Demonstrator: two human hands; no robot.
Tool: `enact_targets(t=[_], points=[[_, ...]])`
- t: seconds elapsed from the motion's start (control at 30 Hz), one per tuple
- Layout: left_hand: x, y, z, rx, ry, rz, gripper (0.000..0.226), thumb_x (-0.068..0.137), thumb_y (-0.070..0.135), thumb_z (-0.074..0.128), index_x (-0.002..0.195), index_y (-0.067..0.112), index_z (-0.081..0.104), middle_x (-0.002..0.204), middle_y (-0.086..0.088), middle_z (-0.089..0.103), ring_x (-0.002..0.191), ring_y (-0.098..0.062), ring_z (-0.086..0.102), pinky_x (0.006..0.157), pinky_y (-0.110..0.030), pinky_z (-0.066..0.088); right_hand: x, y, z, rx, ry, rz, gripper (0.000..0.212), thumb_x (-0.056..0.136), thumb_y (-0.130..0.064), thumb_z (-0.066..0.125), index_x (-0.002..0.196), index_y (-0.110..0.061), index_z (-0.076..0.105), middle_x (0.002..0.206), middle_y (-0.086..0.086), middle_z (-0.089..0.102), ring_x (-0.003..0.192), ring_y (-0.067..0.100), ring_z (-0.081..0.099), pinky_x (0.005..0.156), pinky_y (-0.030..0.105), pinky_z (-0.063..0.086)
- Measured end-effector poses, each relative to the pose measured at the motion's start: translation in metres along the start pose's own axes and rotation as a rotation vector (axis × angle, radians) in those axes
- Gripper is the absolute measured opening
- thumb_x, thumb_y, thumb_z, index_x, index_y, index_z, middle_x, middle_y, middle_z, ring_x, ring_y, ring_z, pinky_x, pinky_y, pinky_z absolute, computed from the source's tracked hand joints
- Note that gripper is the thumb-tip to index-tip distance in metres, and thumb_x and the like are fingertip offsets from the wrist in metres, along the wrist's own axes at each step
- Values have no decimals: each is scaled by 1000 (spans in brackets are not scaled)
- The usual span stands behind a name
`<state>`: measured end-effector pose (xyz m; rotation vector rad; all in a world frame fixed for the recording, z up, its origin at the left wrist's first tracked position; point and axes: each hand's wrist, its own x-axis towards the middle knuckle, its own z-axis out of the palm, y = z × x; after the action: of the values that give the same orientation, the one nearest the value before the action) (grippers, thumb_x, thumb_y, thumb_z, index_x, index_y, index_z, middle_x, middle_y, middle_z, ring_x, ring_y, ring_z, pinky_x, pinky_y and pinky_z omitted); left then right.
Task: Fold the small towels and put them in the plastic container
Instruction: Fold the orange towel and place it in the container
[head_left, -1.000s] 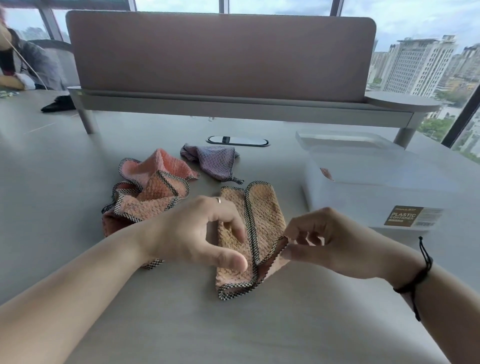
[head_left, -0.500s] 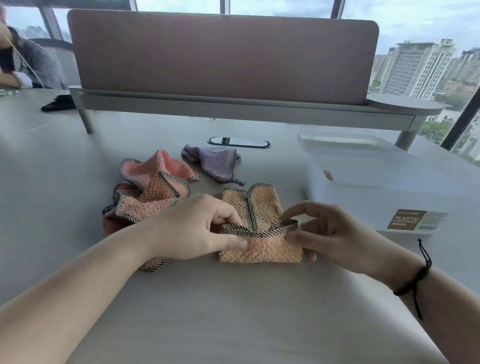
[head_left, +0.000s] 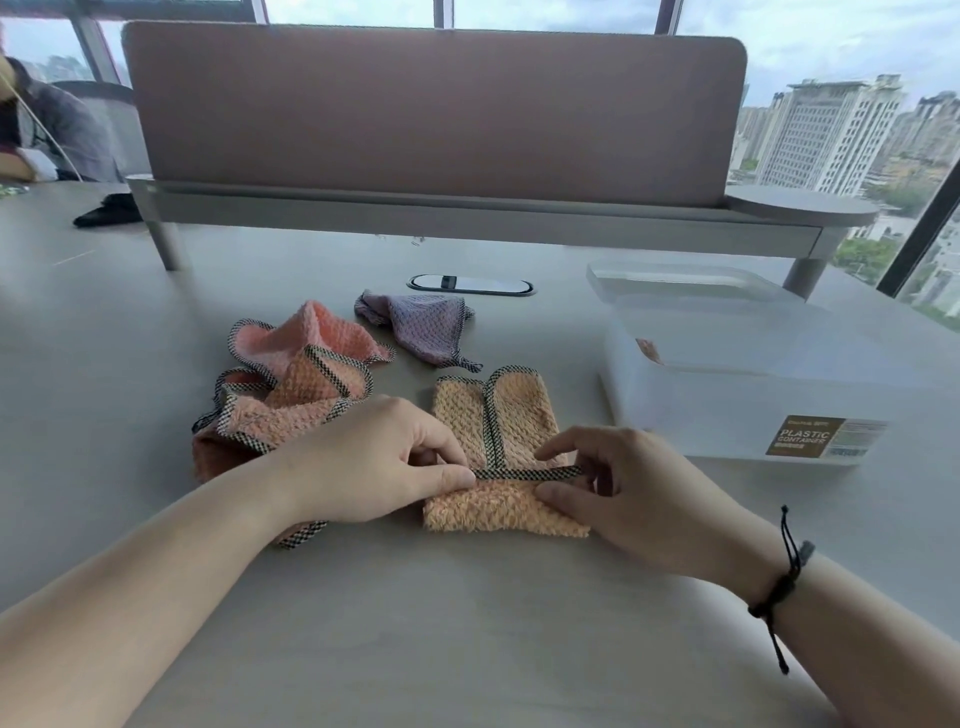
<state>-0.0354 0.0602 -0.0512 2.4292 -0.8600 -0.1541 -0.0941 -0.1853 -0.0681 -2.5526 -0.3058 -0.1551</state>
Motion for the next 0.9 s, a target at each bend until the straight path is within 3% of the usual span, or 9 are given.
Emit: enact_targets(t=[0.17, 0.33, 0.43, 0.57, 0.67, 0.8, 0.9], points=[[0, -1, 2, 68, 45, 30, 11, 87, 39, 73, 82, 28, 75, 58, 13, 60, 53, 1, 53, 52, -10, 36, 0, 2, 5, -36, 62, -68, 24, 84, -49, 68, 102, -40, 57, 71, -6, 62, 68, 8, 57, 61, 24, 46], [0, -2, 1, 90, 49, 41, 13, 90, 42, 67, 85, 30, 68, 70, 9, 67, 54, 0, 53, 54, -12, 38, 1, 0, 5, 114, 179, -81, 14, 81, -36, 75, 87, -36, 63, 76, -17, 61, 59, 7, 54, 52, 12, 39], [1, -5, 2, 93, 55, 46, 13, 90, 44, 67, 86, 32, 64, 64, 13, 62, 54, -1, 52, 54, -13, 36, 1, 0, 6, 122, 182, -82, 11, 83, -32, 74, 86, -35, 64, 76, -24, 59, 59, 5, 51, 53, 11, 38], [1, -9, 4, 156, 154, 103, 22, 84, 58, 64, 96, 39, 61, 75, 14, 59, 69, -2, 55, 62, -23, 46, 5, 6, 9, -24, 111, -68, 15, 84, -45, 68, 93, -36, 60, 73, -21, 57, 67, 4, 54, 58, 17, 42], [0, -5, 4, 167, 247, 222, 28, 79, 61, 67, 94, 38, 64, 73, 11, 52, 67, -3, 52, 59, -19, 41, 7, 6, 11, -81, 90, -80, 19, 84, -49, 65, 96, -38, 55, 81, -19, 55, 68, 3, 54, 64, 28, 48], [-2, 3, 6, 113, 111, 310, 16, 81, 46, 75, 96, 40, 75, 76, 13, 57, 65, -5, 57, 57, -23, 45, 7, 7, 10, -82, 114, -110, 21, 83, -50, 67, 94, -38, 53, 90, -17, 50, 67, 2, 52, 66, 31, 50], [-2, 2, 9, 124, -74, 258, 27, 89, 39, 71, 113, 50, 70, 87, 25, 57, 78, -1, 59, 64, -13, 39, 5, 5, 9, -84, 167, -152, 16, 83, -48, 69, 91, -36, 61, 91, -16, 46, 67, 1, 48, 64, 32, 50]])
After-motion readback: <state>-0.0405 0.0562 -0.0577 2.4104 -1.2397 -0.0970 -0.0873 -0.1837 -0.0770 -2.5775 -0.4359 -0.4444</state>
